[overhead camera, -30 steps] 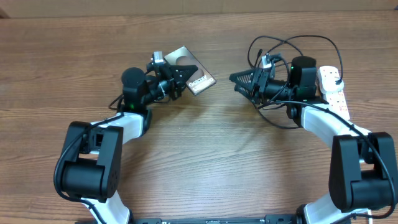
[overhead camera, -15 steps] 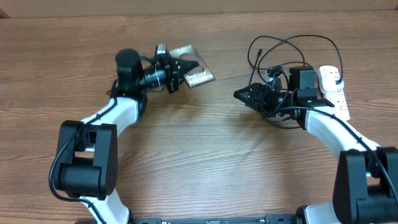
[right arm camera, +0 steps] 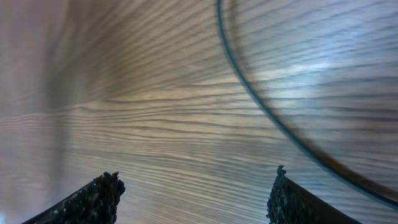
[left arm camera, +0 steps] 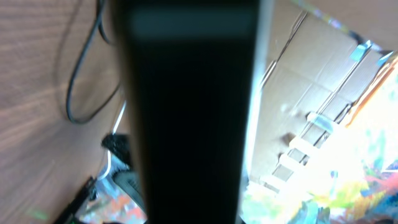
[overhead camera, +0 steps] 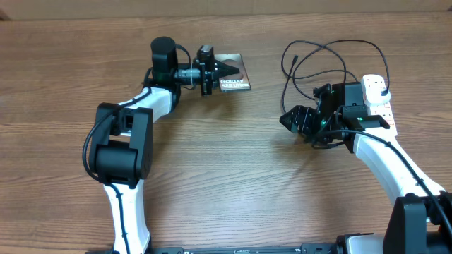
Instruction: Plug charger to phone and switch on socket
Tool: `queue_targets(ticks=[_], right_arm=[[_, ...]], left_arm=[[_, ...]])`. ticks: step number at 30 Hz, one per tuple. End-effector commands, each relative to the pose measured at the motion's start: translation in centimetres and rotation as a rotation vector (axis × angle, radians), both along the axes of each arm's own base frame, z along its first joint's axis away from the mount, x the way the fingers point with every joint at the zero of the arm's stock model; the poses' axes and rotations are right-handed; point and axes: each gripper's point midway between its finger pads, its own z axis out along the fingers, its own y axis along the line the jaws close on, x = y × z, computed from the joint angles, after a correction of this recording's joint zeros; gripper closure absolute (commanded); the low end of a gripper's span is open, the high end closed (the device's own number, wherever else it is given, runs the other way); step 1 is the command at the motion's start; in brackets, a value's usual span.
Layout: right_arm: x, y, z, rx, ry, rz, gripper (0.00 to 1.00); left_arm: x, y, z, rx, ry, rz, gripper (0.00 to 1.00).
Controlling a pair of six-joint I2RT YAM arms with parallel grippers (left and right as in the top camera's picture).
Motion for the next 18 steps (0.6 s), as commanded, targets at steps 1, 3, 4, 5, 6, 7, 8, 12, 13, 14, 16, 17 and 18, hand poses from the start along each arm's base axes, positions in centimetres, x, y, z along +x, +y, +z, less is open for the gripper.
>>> queue_targets(ticks=[1,3,4,5,6,7,8,12,13,14,16,17,18], right_arm=[[0.3,-1.4,0.3,-0.091,-0.04,-0.008,0.22],[0.3,-1.6,0.2,-0.101,-0.036,-0.013,0.22],[0.3,-1.6,0.2,-0.101,-0.036,-0.013,0.21],[0.3,-1.6,0.2,-0.101,-0.036,-0.013,0.21],[0.2,-1.6,0.2,-0.101,-0.034,-0.013,0.19],[0.2,-1.6,0.2,-0.101,-0.034,-0.013,0.19],[0.2,-1.6,0.2,-0.101,-0.031,-0.012,0.19],[-0.1,-1.7,0.0,-0.104,-0.018,-0.013,0.18],[-0.1,-1.7,0.0,-0.105,-0.018,-0.013,0.18],[-0.1,-1.7,0.0,-0.105,-0.018,-0.013,0.18],[-0.1,-1.7,0.0,-0.105,-0.018,-0.013,0.18],[-0.1,-1.7,0.0,-0.105,-0.018,-0.013,0.18],[-0.1,-1.7,0.0,-0.105,-0.018,-0.013,0.18]], left_arm=[[-1.5,-1.2,2.2,-0.026,-0.006,-0.101,0.95],[-2.3,-1.6,2.3,-0.03,0.038,-0.141,0.96],[-2.7,-1.9,2.3,-0.03,0.07,-0.159,0.95],[-2.9,-2.0,2.3,-0.03,0.084,-0.169,0.95],[-3.1,-2.3,2.3,-0.03,0.096,-0.176,0.96],[-3.1,-2.4,2.3,-0.03,0.095,-0.177,0.96],[-3.1,-2.4,2.3,-0.03,0.095,-0.175,0.96],[-2.9,-2.5,2.3,-0.028,0.093,-0.163,0.96],[-2.8,-2.5,2.3,-0.028,0.093,-0.16,0.95],[-2.8,-2.5,2.3,-0.028,0.093,-0.16,0.96],[-2.8,-2.5,2.3,-0.028,0.093,-0.161,0.96],[-2.8,-2.5,2.3,-0.028,0.093,-0.161,0.95],[-2.8,-2.5,2.3,-0.028,0.092,-0.161,0.96]])
